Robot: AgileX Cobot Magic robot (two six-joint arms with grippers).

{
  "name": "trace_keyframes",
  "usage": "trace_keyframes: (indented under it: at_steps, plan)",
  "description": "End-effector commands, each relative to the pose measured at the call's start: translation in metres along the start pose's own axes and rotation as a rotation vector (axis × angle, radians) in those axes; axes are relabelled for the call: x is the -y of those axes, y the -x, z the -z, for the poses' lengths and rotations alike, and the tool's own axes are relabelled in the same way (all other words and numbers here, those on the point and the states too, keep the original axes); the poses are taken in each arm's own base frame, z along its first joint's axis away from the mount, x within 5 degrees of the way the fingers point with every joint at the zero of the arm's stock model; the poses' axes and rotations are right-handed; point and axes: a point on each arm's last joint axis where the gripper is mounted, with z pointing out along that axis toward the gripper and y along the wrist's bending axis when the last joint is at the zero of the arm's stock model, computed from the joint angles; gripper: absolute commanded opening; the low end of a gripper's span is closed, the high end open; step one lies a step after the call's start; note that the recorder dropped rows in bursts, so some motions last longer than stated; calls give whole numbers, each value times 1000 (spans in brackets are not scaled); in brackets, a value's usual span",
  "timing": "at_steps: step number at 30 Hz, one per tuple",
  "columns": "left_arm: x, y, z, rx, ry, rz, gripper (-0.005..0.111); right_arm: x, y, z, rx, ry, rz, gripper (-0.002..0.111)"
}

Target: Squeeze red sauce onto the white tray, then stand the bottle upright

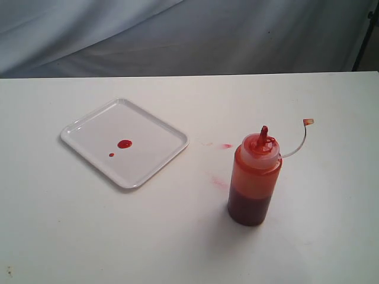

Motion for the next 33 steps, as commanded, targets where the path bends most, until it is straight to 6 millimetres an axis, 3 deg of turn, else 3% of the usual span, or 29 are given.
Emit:
trace_keyframes:
  at_steps: [1,25,28,33]
  plan:
    - [-1,2,3,16,9,13,0,2,-1,1,1,-14,1,0]
    - [-2,2,2,12,16,-24,0,2,-1,1,1,-14,0,0]
    - [1,1,3,9,-18,168,0,2,-1,1,1,-14,0,0]
    - [5,-7,24,-68,-49,322,0,2,-1,1,1,-14,0,0]
